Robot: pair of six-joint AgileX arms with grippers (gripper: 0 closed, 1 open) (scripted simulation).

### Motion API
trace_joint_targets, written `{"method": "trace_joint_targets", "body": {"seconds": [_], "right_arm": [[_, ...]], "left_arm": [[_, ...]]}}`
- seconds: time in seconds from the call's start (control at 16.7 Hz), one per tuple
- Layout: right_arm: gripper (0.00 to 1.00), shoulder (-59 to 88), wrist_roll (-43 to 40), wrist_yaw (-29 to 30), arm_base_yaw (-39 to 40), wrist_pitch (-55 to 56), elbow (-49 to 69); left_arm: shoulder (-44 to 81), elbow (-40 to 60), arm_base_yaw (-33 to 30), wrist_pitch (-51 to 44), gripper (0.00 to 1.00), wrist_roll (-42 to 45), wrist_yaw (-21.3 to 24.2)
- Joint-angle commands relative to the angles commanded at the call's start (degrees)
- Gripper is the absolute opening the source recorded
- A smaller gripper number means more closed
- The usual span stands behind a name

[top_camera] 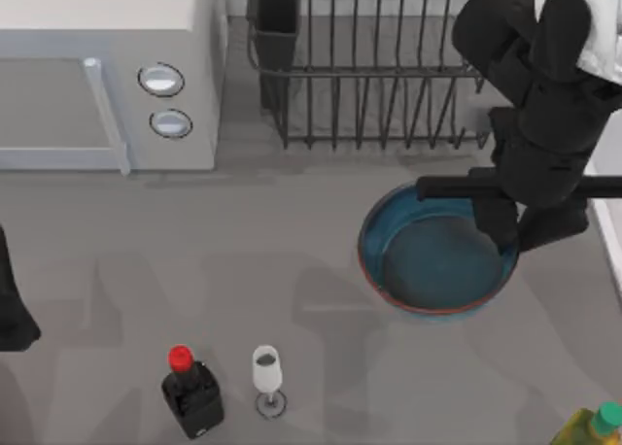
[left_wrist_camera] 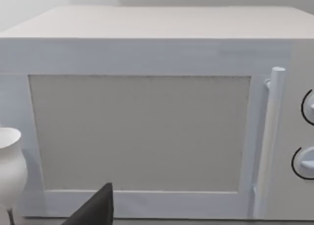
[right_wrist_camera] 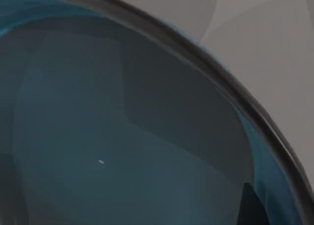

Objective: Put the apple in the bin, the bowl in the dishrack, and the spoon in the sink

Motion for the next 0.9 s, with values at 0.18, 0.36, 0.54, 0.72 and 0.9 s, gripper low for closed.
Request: {"method": "trace_joint_targets", "body": {"seconds": [0.18, 0.36, 0.54, 0.72, 0.9], "right_arm": [[0.00, 0.2, 0.0, 0.1, 0.2, 0.3, -0.1], [0.00, -1.1, -1.6, 3.7, 2.3, 3.8, 0.3], [0.00, -3.7, -5.2, 11.9, 6.5, 12.2, 0.6], [0.00, -6.8, -10.1, 23.0, 12.1, 25.1, 0.2], [0.00, -10.5, -15.8, 35.4, 18.1, 40.2, -0.9]], "left_arm": [[0.0, 0.0, 0.0, 0.0, 1.00, 0.0, 0.0], [0.0, 0.0, 0.0, 0.0, 1.00, 0.0, 0.0], [0.0, 0.0, 0.0, 0.0, 1.00, 0.0, 0.0], [0.0, 0.0, 0.0, 0.0, 1.00, 0.0, 0.0], [0.0, 0.0, 0.0, 0.0, 1.00, 0.0, 0.0]]}}
